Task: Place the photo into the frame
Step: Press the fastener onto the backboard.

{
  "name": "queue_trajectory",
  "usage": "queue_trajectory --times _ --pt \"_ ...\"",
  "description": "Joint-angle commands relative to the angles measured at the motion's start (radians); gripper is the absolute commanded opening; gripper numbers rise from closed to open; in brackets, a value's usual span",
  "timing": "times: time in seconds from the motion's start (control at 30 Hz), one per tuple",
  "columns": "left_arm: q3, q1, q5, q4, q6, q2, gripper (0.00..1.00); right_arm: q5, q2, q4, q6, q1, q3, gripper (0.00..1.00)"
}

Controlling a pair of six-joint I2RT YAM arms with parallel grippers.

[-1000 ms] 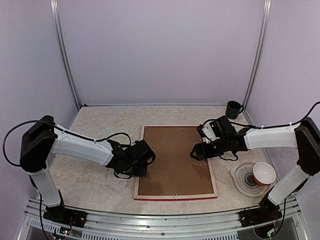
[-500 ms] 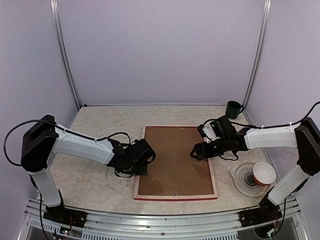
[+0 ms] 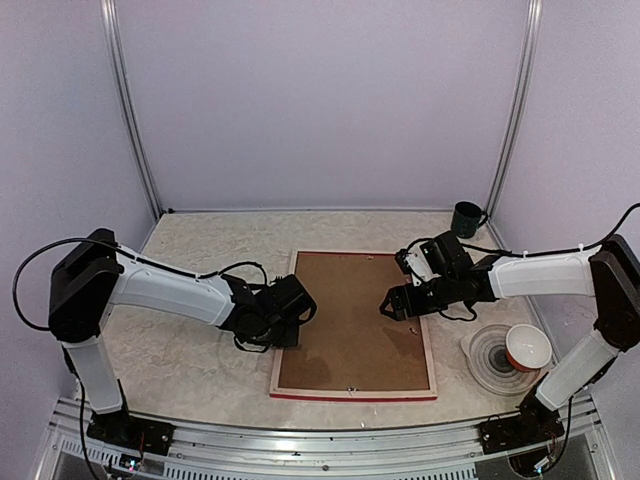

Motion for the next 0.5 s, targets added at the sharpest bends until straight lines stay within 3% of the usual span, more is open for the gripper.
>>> queue_trajectory --times 0.0,0.27,0.47 --pt "0.001 -0.004 0.097 -0.075 0.074 0.043 0.00 0.013 0.013 -0.020 0.006 -0.011 0.013 0.86" --pt "0.070 -0.005 0.056 -0.163 0.143 0.076 0.00 0.044 0.088 -0.033 0.034 -0.034 0.020 0.90" --pt "0.174 -0.018 -0.087 -0.287 0.189 0.091 0.00 0.043 0.089 -0.036 0.054 -0.055 0.019 0.92"
